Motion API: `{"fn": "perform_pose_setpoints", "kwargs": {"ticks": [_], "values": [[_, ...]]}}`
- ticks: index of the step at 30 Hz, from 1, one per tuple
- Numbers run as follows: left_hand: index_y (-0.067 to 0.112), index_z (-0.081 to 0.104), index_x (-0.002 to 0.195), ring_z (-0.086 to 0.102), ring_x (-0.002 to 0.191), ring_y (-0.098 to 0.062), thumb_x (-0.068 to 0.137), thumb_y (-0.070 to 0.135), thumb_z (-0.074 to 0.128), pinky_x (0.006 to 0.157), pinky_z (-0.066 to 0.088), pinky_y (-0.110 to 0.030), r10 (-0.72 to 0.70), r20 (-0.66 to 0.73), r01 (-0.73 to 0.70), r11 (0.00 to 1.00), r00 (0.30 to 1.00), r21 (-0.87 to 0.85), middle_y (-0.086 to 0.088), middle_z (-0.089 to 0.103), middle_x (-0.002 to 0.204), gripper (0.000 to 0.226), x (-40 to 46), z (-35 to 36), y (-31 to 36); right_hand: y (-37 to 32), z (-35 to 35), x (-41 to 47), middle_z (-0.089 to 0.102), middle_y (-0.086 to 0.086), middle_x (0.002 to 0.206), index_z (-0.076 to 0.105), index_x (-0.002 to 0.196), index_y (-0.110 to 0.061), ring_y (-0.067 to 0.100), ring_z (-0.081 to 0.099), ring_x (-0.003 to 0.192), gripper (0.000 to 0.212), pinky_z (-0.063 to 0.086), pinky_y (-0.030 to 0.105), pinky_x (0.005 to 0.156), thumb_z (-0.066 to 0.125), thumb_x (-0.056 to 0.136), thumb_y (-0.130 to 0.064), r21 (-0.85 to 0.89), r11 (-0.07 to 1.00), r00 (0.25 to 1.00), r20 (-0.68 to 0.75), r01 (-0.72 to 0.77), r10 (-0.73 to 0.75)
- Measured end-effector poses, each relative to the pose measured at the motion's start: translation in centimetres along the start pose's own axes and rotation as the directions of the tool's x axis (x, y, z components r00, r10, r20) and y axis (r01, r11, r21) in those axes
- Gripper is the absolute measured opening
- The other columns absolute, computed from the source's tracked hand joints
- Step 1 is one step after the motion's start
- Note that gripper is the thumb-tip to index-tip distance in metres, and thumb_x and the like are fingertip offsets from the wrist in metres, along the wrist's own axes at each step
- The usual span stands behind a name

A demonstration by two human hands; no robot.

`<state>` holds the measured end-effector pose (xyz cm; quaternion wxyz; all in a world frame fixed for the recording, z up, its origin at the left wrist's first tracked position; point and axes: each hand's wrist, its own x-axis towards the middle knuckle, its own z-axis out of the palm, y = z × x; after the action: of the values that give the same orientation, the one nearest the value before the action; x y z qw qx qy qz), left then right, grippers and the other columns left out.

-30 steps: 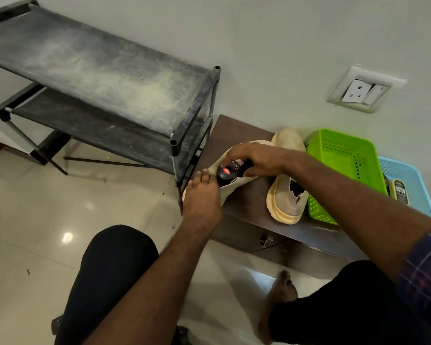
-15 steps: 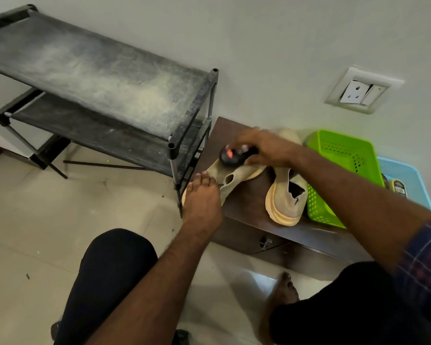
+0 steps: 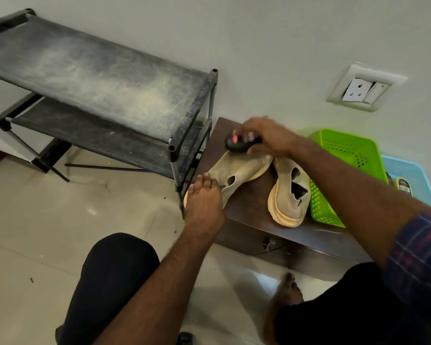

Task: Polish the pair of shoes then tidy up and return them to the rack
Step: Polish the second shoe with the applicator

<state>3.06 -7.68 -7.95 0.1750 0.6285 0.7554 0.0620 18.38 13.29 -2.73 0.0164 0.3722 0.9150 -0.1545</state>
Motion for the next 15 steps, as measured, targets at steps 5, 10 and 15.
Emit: {"fn": "perform_pose_setpoints", "kwargs": {"ticks": [5, 10, 15], "values": [[0.007, 0.022, 0.155, 0.012, 0.153, -0.029, 0.091, 0.016, 0.063, 0.123, 0.012, -0.041, 0.016, 0.001, -0.016, 0.999, 1.000, 0.038, -0.014, 0.015, 0.165, 0.077, 0.1, 0.1, -0.1, -1.3, 2.1, -0.8, 0.054, -0.002, 0.135, 0.057, 0.134, -0.032, 0.018, 0.046, 0.125, 0.059, 0.037, 0.038, 0.107, 0.078, 0.081, -0.018, -0.009, 0.991, 0.964, 0.236, 0.131, -0.125], [0.007, 0.021, 0.156, 0.012, 0.153, -0.028, 0.089, 0.014, 0.065, 0.123, 0.011, -0.040, 0.020, -0.005, -0.020, 1.000, 1.000, 0.022, -0.013, 0.016, 0.165, 0.080, 0.0, 0.1, -0.2, 0.7, 0.9, 0.8, 0.053, 0.005, 0.135, 0.055, 0.134, -0.031, 0.031, 0.044, 0.124, 0.057, 0.042, 0.042, 0.101, 0.073, 0.084, -0.013, -0.167, 0.978, 0.988, 0.068, -0.128, 0.141], [0.008, 0.019, 0.156, 0.010, 0.153, -0.028, 0.089, 0.016, 0.067, 0.123, 0.009, -0.040, 0.009, -0.018, -0.009, 1.000, 1.000, 0.009, -0.013, 0.015, 0.166, 0.083, 0.1, 0.4, -0.2, 1.3, 0.0, 0.2, 0.055, 0.010, 0.124, 0.058, 0.129, -0.025, 0.037, 0.047, 0.117, 0.048, 0.044, 0.041, 0.094, 0.071, 0.084, -0.014, -0.050, 0.922, 0.887, -0.299, -0.384, 0.353]]}}
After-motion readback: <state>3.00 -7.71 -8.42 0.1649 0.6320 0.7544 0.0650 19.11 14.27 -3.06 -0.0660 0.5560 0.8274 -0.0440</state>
